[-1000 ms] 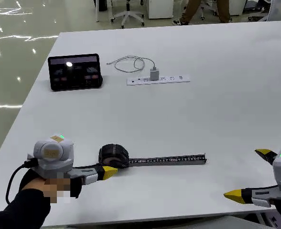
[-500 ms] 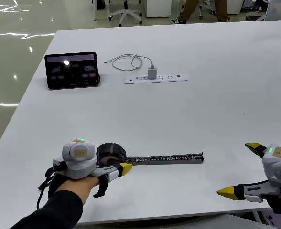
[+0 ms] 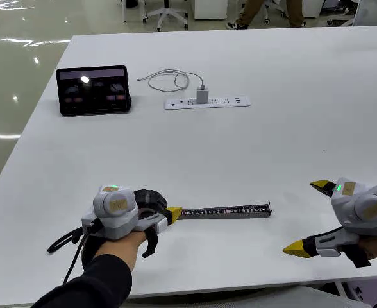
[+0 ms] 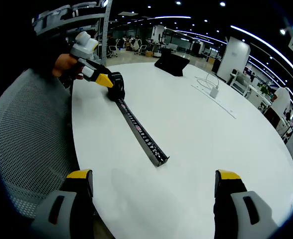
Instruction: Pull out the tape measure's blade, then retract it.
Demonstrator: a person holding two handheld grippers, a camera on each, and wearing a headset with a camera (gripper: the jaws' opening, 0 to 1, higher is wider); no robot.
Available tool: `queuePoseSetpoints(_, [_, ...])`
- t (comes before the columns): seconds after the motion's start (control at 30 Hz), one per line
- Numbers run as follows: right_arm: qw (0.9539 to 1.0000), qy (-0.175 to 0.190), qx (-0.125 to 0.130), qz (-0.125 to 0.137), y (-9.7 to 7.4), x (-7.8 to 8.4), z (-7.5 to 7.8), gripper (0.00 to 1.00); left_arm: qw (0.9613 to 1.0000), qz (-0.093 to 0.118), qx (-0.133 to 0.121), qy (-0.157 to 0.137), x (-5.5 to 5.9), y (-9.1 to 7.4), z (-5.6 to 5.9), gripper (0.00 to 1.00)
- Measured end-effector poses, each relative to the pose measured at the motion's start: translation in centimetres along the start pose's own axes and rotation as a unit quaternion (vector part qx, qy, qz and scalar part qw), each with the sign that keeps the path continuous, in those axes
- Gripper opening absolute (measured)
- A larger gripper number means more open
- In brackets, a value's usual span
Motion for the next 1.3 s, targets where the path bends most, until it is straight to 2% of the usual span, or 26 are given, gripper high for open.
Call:
queuePoseSetpoints(0.1, [0.9997,-0.01,-0.016,-0.013,0.6,-0.5,0.4,0.98,1.0,0.005,0.002,-0.001,0.2,0.5,0.2,1.0])
queuePoseSetpoints(0.13, [0.9994,-0.016,-0.022,-0.023,0.8,-0.6,0.7,0.98,0.9999,0.001,0.011,0.008,0.8,0.8,0.6,1.0])
queuePoseSetpoints(0.2, [0.999,-0.027,-0.026,-0.026,1.1,-0.7,1.1,0.98,0.9995,-0.012,0.019,0.021,1.5,1.0,1.1,1.0])
queuePoseSetpoints(0.27, [0.9978,-0.032,-0.042,-0.04,1.4,-0.7,1.4,0.96,0.9994,-0.014,0.023,0.023,1.3,1.0,1.3,1.0])
queuePoseSetpoints(0.37, [0.9961,-0.039,-0.055,-0.058,2.0,-0.6,2.2,0.96,0.9993,-0.005,0.022,0.029,1.0,1.0,1.1,1.0])
queuePoseSetpoints(0.47, [0.9935,-0.052,-0.073,-0.071,2.6,-1.2,2.6,0.95,0.9992,-0.025,0.022,0.02,1.5,1.3,0.7,0.96])
queuePoseSetpoints(0.57, [0.9903,-0.068,-0.097,-0.072,3.2,-1.7,2.7,0.86,0.9991,-0.025,0.023,0.024,1.5,1.4,0.7,0.96])
queuePoseSetpoints(0.6, [0.9887,-0.075,-0.103,-0.079,3.6,-1.8,2.8,0.85,0.9991,-0.024,0.026,0.022,1.5,1.4,0.7,0.96])
queuePoseSetpoints(0.67, [0.9822,-0.1,-0.131,-0.09,4.3,-1.7,2.8,0.84,0.9994,-0.013,0.025,0.022,1.2,1.3,0.8,0.98])
queuePoseSetpoints(0.7, [0.9797,-0.107,-0.14,-0.096,4.5,-1.5,2.9,0.8,0.9993,-0.01,0.026,0.023,1.1,1.3,0.8,0.98])
queuePoseSetpoints(0.77, [0.9739,-0.105,-0.17,-0.107,5.3,-1.1,2.8,0.79,0.999,-0.003,0.029,0.034,1.2,1.5,0.9,1.0])
queuePoseSetpoints(0.8, [0.9726,-0.108,-0.174,-0.111,5.7,-1.1,3.1,0.79,0.9983,0.011,0.018,0.053,1.0,1.6,0.7,1.0])
queuePoseSetpoints(0.87, [0.9708,-0.106,-0.178,-0.12,5.8,-1.5,2.8,0.77,0.9985,0.007,0.025,0.047,1.0,1.6,0.8,1.0])
queuePoseSetpoints(1.03, [0.9656,-0.114,-0.189,-0.138,7.0,-1.5,3.6,0.71,0.9988,0.004,0.029,0.04,1.1,1.6,0.8,1.0])
queuePoseSetpoints(1.07, [0.9611,-0.12,-0.198,-0.15,7.2,-1.4,3.7,0.7,0.9988,0.005,0.029,0.04,1.1,1.6,0.8,1.0])
queuePoseSetpoints(1.1, [0.9594,-0.121,-0.202,-0.155,7.4,-1.2,3.9,0.69,0.9988,0.005,0.031,0.039,1.1,1.6,0.8,1.0])
queuePoseSetpoints(1.13, [0.9537,-0.14,-0.212,-0.161,7.6,-1.1,4.0,0.68,0.9988,0.003,0.033,0.037,1.2,1.7,0.8,1.0])
queuePoseSetpoints(1.23, [0.9525,-0.133,-0.216,-0.169,8.0,-1.2,4.0,0.67,0.9987,0.002,0.04,0.033,1.2,1.5,1.2,1.0])
queuePoseSetpoints(1.3, [0.9515,-0.127,-0.217,-0.177,8.3,-1.1,4.3,0.67,0.9977,0.02,0.048,0.043,0.8,1.4,1.6,1.0])
Point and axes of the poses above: the centre of the closed fingertips' face, and the gripper's own axes: y roughly forward along the fingers, z roughly to its right, x roughly out of its underside, the point moved 8 cm from there along -y, roughly backward along the fingers, and after that the axes turned 12 degrees about -x, right-handed, at the moved point
